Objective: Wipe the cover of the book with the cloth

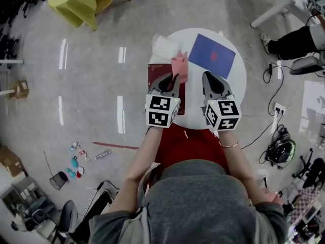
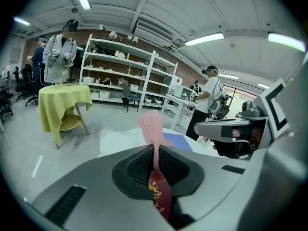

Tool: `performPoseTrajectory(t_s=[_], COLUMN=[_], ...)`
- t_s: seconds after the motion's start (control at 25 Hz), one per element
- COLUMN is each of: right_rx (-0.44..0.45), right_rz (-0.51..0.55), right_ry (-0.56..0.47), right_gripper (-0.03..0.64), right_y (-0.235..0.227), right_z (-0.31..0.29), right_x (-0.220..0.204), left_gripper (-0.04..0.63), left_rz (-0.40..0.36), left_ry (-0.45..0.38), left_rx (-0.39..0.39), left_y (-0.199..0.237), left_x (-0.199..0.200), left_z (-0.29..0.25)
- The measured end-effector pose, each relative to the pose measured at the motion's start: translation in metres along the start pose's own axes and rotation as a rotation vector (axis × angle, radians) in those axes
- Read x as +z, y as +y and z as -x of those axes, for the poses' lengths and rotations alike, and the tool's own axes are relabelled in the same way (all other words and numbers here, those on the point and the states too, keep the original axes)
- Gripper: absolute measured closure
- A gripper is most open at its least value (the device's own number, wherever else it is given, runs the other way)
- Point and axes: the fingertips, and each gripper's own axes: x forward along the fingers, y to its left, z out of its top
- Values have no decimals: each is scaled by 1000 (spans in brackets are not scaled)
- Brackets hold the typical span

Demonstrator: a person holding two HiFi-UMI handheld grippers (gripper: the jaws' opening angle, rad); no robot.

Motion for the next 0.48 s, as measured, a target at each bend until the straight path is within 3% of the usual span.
performPoseTrajectory(t_s=[0.28,0.48], right_rx=[-66,-95], right_rz=[-44,-69], right_ry=[45,87], right_gripper=[588,588], right_y=[-3,-2], right_z=[-10,-23], right_x=[-14,-30], left_gripper=[561,561], left_rz=[-20,-51], left_ry=[118,236], left_rx=[-103,-120], left_y=[-3,8], left_x=[-17,-41], left_z=[-32,-51])
